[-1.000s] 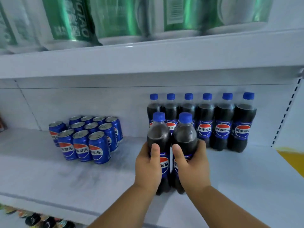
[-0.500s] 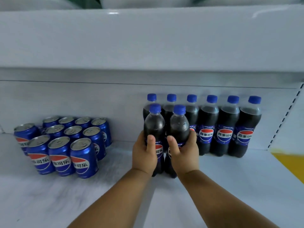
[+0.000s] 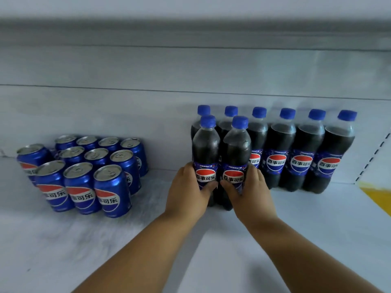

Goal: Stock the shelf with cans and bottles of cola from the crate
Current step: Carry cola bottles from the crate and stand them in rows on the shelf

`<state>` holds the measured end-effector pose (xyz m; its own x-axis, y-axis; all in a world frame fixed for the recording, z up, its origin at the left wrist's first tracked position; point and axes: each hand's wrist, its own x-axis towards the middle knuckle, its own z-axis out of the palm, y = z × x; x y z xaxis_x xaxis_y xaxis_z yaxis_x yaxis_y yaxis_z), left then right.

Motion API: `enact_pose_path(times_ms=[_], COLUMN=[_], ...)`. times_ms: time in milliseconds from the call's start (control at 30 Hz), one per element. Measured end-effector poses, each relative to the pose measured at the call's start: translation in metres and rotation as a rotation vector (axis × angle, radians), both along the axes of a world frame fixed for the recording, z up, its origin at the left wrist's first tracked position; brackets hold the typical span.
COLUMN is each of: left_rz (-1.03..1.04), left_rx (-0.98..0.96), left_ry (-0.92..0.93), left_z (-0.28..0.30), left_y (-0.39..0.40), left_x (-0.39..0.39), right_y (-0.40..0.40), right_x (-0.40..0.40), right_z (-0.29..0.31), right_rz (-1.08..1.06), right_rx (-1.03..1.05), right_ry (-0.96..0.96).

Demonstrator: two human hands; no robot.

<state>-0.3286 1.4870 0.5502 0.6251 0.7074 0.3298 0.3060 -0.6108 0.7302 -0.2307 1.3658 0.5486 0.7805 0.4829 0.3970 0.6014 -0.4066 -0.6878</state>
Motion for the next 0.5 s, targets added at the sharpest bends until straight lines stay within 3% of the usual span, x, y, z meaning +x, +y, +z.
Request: enact_pose_path(times_ms=[500], left_rz=[-0.033], left_rx=[0.017], left_ry=[-0.063], left_z=[-0.0036], left_y=[0.0100], left_x=[0.0067], right_y=[0.0109], right_x=[0.0062], right_z=[0.0015], right_rz=[-0.034], right_rx=[0.036], right_ry=[-0.005])
